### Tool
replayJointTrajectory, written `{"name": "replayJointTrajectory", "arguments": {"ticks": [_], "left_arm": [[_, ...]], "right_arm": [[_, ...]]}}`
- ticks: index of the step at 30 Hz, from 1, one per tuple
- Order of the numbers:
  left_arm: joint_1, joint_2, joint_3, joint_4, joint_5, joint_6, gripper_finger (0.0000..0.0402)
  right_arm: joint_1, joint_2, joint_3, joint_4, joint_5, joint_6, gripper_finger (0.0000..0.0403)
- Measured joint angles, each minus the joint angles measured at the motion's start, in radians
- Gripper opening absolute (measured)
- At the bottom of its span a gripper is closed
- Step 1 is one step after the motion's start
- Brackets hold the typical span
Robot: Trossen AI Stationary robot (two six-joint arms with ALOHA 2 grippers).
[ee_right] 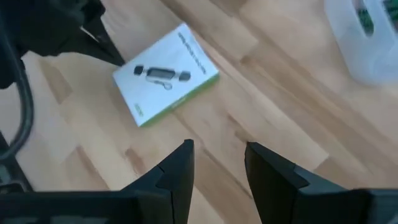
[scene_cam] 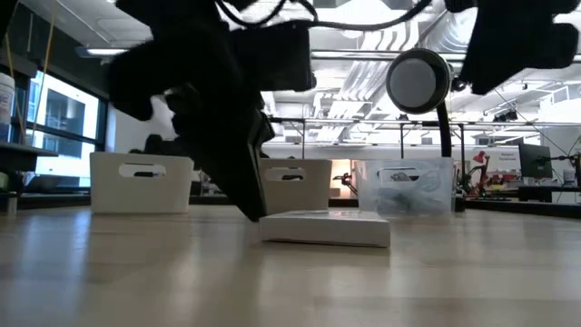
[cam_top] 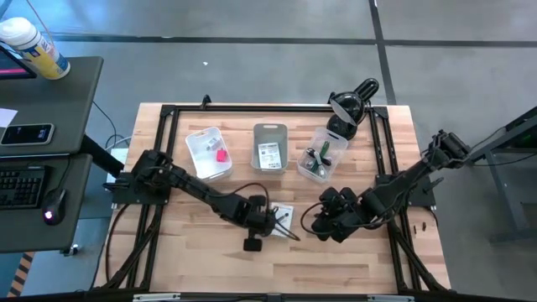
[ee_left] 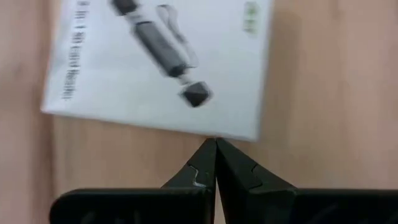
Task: Pick and place items into bin
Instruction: Put the white card reader box into the gray bin
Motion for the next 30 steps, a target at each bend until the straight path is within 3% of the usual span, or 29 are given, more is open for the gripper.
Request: {"name": "replayJointTrajectory", "arguments": {"ticks": [5, 7, 11, 17, 23, 30], "left_arm": [[-0.025, 0.000, 0.000, 0.027, -0.015, -0.011, 0.0000], [-0.025, 0.000, 0.000, 0.022, -0.025, -0.013, 0.0000], [-0.022, 0.000, 0.000, 0.027, -0.027, 0.041, 0.0000], [-0.022, 0.000, 0.000, -0.034, -0.037, 0.157, 0.0000], [-0.022, 0.000, 0.000, -0.082, -0.046, 0.292, 0.0000], [-0.022, -0.006, -0.001, -0.059, -0.064, 0.396, 0.0000]], "right_arm": [[0.027, 0.000, -0.005, 0.009, -0.021, 0.040, 0.0133], [0.030, 0.000, -0.045, 0.100, -0.048, 0.057, 0.0133], [0.039, 0.000, -0.193, 0.455, -0.092, 0.117, 0.0123], [0.036, 0.002, -0.405, 1.005, 0.003, 0.172, 0.0096], [-0.019, 0.003, -0.481, 1.045, -0.023, 0.225, 0.0084], [-0.095, 0.036, -0.492, 1.041, -0.118, 0.283, 0.0147]]}}
